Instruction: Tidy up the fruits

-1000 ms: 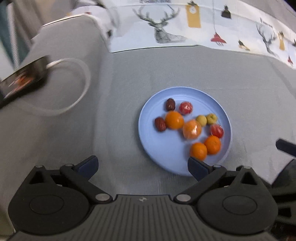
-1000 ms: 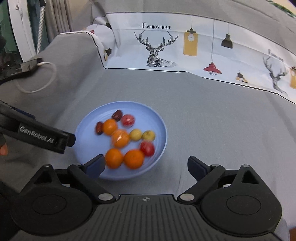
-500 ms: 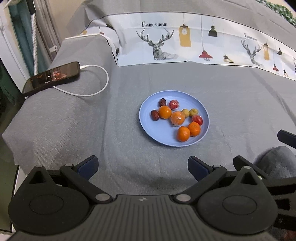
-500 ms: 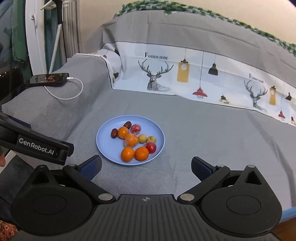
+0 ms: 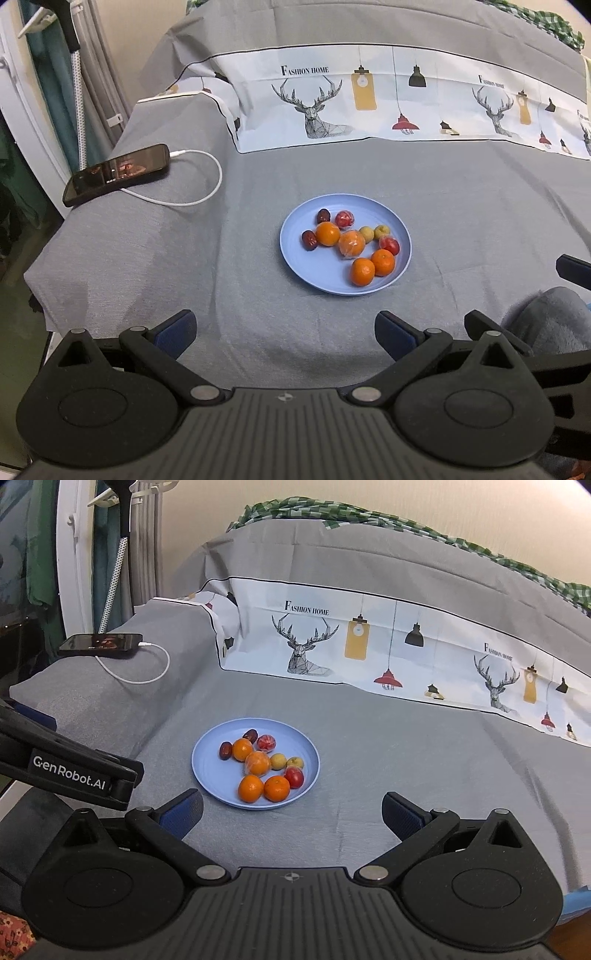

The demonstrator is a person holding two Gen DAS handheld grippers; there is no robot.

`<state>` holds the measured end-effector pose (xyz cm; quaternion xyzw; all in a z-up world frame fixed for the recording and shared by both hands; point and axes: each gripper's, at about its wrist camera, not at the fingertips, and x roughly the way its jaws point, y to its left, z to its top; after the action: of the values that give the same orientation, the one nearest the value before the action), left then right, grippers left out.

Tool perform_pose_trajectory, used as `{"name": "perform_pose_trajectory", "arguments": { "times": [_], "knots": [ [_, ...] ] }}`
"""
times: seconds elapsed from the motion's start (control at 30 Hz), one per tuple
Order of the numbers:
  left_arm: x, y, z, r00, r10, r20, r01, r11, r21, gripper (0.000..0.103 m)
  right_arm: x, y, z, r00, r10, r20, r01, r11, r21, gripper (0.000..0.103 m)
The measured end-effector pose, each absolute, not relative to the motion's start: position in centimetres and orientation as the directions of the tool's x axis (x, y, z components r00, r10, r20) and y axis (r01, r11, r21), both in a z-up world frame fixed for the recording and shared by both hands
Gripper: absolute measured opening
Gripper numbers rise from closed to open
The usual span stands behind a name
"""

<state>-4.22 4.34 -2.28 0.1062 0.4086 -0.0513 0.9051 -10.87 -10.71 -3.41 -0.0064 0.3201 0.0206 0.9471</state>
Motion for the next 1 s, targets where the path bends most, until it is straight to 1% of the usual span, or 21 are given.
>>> {"name": "perform_pose_trajectory", "arguments": {
  "times": [1.0],
  "knots": [
    [-4.13,4.49,-2.51,0.652,-0.003,-0.759,0.183,0.971,0.153,0.103,-10.93,-10.20,-3.33,0.797,0.029,-0.603,-0.040,0.999,-0.006,0.102]
  ]
}}
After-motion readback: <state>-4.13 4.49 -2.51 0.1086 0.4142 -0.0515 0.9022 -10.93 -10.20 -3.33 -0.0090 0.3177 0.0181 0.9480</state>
